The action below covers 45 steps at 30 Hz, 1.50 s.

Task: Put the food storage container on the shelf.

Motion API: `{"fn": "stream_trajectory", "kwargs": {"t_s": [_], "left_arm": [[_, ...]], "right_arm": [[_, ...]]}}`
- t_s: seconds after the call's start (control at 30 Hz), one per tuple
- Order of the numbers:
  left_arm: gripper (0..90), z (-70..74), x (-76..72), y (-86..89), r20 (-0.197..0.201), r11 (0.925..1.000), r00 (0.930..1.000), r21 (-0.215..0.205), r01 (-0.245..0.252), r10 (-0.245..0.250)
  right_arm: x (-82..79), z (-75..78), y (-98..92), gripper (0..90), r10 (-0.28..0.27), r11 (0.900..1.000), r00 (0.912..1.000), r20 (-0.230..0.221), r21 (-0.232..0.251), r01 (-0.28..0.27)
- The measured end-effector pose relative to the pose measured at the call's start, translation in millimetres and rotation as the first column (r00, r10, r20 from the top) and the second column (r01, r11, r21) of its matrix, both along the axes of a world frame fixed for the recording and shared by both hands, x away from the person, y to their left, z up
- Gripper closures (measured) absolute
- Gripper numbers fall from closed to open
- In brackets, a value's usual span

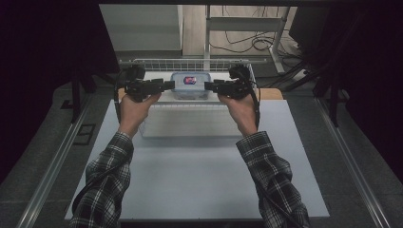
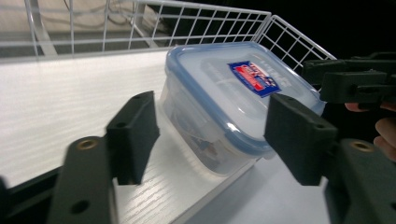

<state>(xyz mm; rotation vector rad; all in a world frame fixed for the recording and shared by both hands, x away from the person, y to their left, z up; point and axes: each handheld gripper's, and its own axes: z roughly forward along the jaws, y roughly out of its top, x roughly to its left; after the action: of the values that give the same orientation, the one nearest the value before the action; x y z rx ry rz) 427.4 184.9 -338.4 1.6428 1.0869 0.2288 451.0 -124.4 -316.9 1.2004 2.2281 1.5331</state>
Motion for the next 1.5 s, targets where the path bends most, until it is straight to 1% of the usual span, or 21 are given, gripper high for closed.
{"fn": "stream_trajectory", "kwargs": {"t_s": [0.1, 0.13, 0.17, 0.23, 0.27, 0.3, 0.33, 0.47, 0.53, 0.57, 0.63, 0.67, 0.8, 0.83, 0.87, 0.97, 1.07, 1.13, 1.23, 1.37, 1.5], "left_arm": [[25.2, 1.0, -7.7, -2.9, 0.033, 0.9993, 0.9994, 0.037, 0.004, -0.005], [22.7, 1.1, -9.9, -4.3, 0.039, 0.9987, 0.9992, 0.05, 0.007, -0.009], [19.2, 1.1, -9.9, -4.3, 0.039, 0.9987, 0.9992, 0.05, 0.007, -0.009], [15.7, -1.9, -17.0, -8.8, 0.056, 0.9951, 0.9981, 0.096, 0.021, -0.027], [13.5, -1.9, -17.0, -8.8, 0.056, 0.9951, 0.9981, 0.096, 0.021, -0.027], [11.3, -4.8, -22.0, -11.8, 0.07, 0.9909, 0.9971, 0.133, 0.019, -0.029], [10.3, -6.3, -24.4, -12.4, 0.08, 0.989, 0.9964, 0.147, 0.015, -0.027], [6.9, -11.7, -30.2, -13.5, 0.081, 0.9882, 0.996, 0.151, 0.025, -0.037], [4.4, -16.4, -37.5, -16.9, 0.087, 0.9845, 0.9946, 0.17, 0.041, -0.057], [4.0, -16.4, -37.5, -16.9, 0.087, 0.9845, 0.9946, 0.17, 0.041, -0.057], [2.6, -18.8, -43.3, -19.5, 0.093, 0.9782, 0.993, 0.201, 0.052, -0.072], [2.8, -20.7, -50.0, -21.4, 0.105, 0.9756, 0.9912, 0.212, 0.057, -0.081], [2.3, -25.6, -61.9, -22.5, 0.12, 0.9712, 0.9884, 0.229, 0.064, -0.094], [2.0, -25.6, -61.9, -22.5, 0.12, 0.9712, 0.9884, 0.229, 0.064, -0.094], [1.8, -29.4, -68.0, -22.2, 0.136, 0.9688, 0.9858, 0.239, 0.064, -0.098], [1.3, -36.2, -76.0, -22.4, 0.152, 0.9644, 0.9827, 0.257, 0.063, -0.105], [1.2, -43.3, -82.2, -22.7, 0.161, 0.9642, 0.9808, 0.257, 0.067, -0.111], [1.5, -48.3, -85.9, -24.2, 0.164, 0.9633, 0.9795, 0.259, 0.071, -0.116], [1.6, -55.8, -91.3, -26.1, 0.162, 0.9582, 0.9781, 0.274, 0.083, -0.131], [1.4, -66.5, -97.4, -28.2, 0.163, 0.9578, 0.9771, 0.273, 0.089, -0.137], [0.8, -78.7, -103.2, -29.6, 0.163, 0.9605, 0.9749, 0.257, 0.106, -0.151]], "right_arm": [[-3.2, -1.3, -0.4, 36.5, 0.003, 1.0, 0.9998, 0.021, -0.006, -0.003], [-4.2, -2.1, 0.0, 33.8, 0.01, 1.0, 0.9996, 0.028, -0.012, -0.01], [-5.3, -3.2, 0.7, 30.6, 0.02, 1.0, 0.9994, 0.028, -0.019, -0.019], [-8.6, -5.2, 2.8, 24.3, 0.032, 0.999, 0.9988, 0.037, -0.037, -0.031], [-10.7, -6.2, 3.7, 21.4, 0.034, 0.999, 0.9982, 0.05, -0.044, -0.031], [-12.8, -7.1, 4.6, 19.2, 0.033, 0.998, 0.9977, 0.059, -0.053, -0.03], [-14.5, -7.9, 5.3, 17.1, 0.035, 0.998, 0.9975, 0.062, -0.063, -0.031], [-19.2, -11.3, 5.8, 13.1, 0.04, 0.997, 0.9969, 0.067, -0.075, -0.035], [-24.1, -15.0, 4.6, 9.4, 0.057, 0.996, 0.9955, 0.075, -0.077, -0.051], [-26.0, -16.0, 4.3, 8.1, 0.058, 0.995, 0.9952, 0.078, -0.081, -0.052], [-29.5, -18.5, 3.6, 7.3, 0.055, 0.994, 0.9944, 0.091, -0.095, -0.047], [-31.0, -19.8, 3.2, 6.6, 0.061, 0.993, 0.9937, 0.094, -0.103, -0.051], [-38.7, -25.9, 1.2, 4.5, 0.075, 0.991, 0.9924, 0.097, -0.113, -0.064], [-40.9, -27.6, 1.0, 4.3, 0.078, 0.991, 0.9917, 0.102, -0.116, -0.066], [-43.3, -29.4, 0.9, 4.1, 0.087, 0.99, 0.9908, 0.104, -0.122, -0.074], [-50.1, -35.2, 2.0, 3.0, 0.094, 0.986, 0.989, 0.114, -0.146, -0.077], [-56.4, -40.4, 2.5, 1.6, 0.086, 0.983, 0.9889, 0.121, -0.171, -0.065], [-60.2, -43.1, 2.2, 1.3, 0.088, 0.983, 0.9882, 0.125, -0.173, -0.066], [-67.1, -47.1, 2.1, 1.2, 0.099, 0.981, 0.9864, 0.131, -0.177, -0.075], [-77.6, -54.3, 1.6, 1.0, 0.117, 0.978, 0.9834, 0.139, -0.188, -0.09], [-87.3, -64.1, 0.1, 0.8, 0.131, 0.975, 0.9807, 0.145, -0.197, -0.102]]}}
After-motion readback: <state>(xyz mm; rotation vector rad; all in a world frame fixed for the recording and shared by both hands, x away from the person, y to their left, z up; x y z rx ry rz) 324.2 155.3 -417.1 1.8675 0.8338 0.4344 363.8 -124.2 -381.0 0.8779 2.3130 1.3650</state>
